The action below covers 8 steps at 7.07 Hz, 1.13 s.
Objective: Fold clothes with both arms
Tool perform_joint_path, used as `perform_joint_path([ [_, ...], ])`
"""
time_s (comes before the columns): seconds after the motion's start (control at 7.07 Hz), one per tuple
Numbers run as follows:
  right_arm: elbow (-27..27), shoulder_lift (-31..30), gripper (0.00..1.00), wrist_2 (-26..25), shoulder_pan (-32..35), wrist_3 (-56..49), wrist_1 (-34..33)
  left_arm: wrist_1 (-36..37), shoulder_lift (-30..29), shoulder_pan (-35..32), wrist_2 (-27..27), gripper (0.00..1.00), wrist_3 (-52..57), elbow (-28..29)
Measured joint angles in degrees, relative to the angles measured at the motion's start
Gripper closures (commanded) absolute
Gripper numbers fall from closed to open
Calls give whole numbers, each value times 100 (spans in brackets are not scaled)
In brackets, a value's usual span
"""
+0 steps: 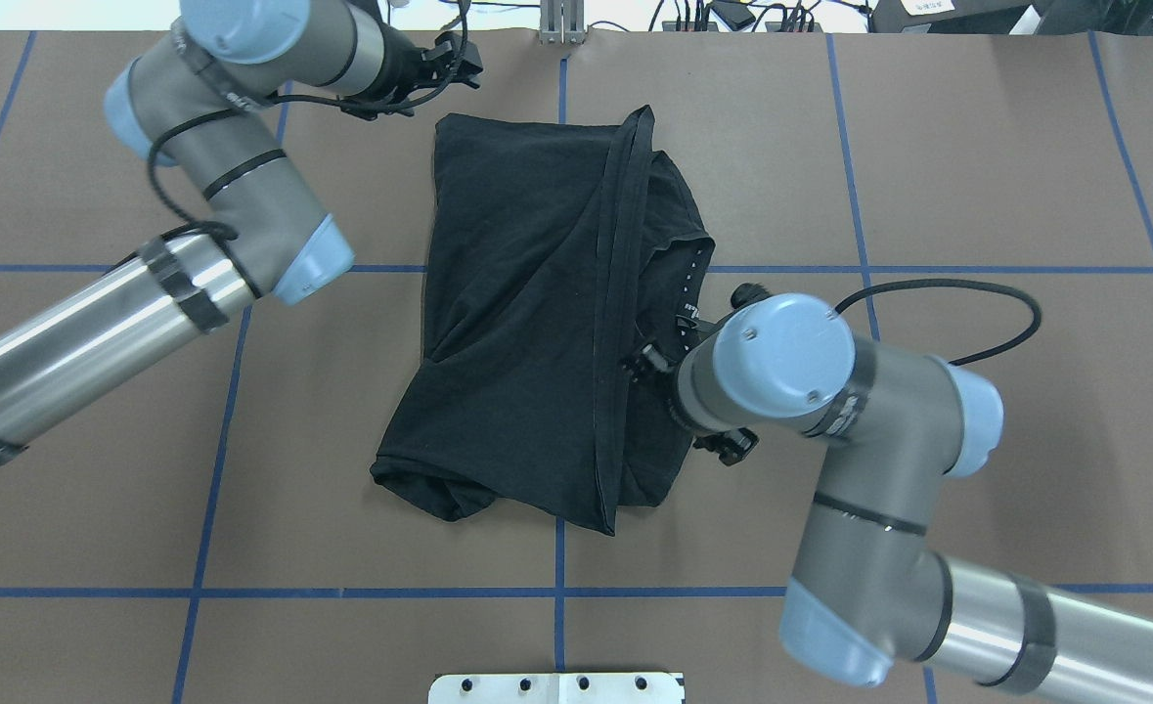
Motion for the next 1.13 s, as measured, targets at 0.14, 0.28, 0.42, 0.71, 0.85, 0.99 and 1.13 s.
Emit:
perform_joint_path([
  [0.14,-27,222,28,-131,-278,-558,-397,207,472,7,-99,9,5,-684],
  [0.28,-97,383,29,-308,-530,-1089,-601,295,817,22,-137,9,-3,-1137],
  [0.42,-293,545,32,-448,-691,-1571,-687,327,978,28,-150,9,-24,-1349],
  [0.71,-600,722,58,-551,-803,-2306,-847,340,1082,35,-155,9,-54,-1471],
  [0.85,-641,772,82,-568,-835,-2524,-966,341,1093,40,-155,9,-62,-1488],
  [0.99,-659,851,100,-573,-860,-2638,-1100,341,1096,44,-156,9,-67,-1491],
  [1.13,-680,948,100,-578,-869,-2711,-1231,341,1100,48,-156,9,-72,-1490],
])
